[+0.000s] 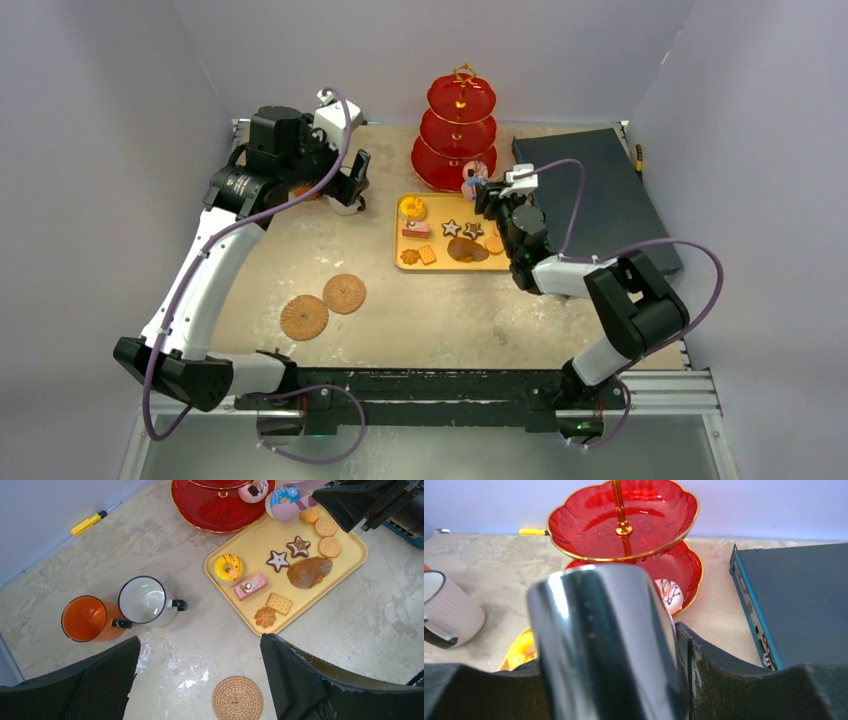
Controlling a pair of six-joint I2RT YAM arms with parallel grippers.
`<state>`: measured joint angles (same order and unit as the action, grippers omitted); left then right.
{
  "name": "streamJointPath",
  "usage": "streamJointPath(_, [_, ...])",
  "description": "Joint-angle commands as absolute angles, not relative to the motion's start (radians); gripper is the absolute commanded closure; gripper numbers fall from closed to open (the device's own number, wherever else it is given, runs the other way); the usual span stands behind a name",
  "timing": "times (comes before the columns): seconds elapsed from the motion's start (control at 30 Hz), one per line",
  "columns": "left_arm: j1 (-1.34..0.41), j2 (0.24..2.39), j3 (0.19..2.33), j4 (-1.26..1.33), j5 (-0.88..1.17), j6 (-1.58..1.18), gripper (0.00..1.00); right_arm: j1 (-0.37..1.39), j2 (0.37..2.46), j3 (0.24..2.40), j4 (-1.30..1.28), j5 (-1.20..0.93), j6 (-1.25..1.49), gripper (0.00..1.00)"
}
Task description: Serve the afternoon tea
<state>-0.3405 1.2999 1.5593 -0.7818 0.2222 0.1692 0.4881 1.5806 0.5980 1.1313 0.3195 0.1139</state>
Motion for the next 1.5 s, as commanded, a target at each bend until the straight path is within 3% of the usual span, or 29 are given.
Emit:
streamJointPath(0.0, [-0.334,1.304,1.605,-0.775,0.242,0.179,0.11,0.489,1.591,0.663,1.226,0.301,0.168,0.53])
streamJointPath(0.33, [-0.334,1.305,1.605,-0.787,0.246,0.186,0.12,0.497,1.746,0.732,1.368,0.355,0.297,0.53])
streamJointPath(0.9, [-0.334,1.298,1.595,-0.805,0.242,0.213,0.12,0.552,1.927,0.857,1.434,0.509,0.282,0.50])
streamJointPath(1.3, [-0.335,1.296,1.584,-0.799,0.242,0.208,0.03,0.581,1.918,0.817,1.408,0.524,0.268,0.24])
streamJointPath(1.47, [-0.334,1.298,1.580,-0.796,0.237,0.204,0.01,0.598,1.870,0.781,1.390,0.522,0.255,0.20])
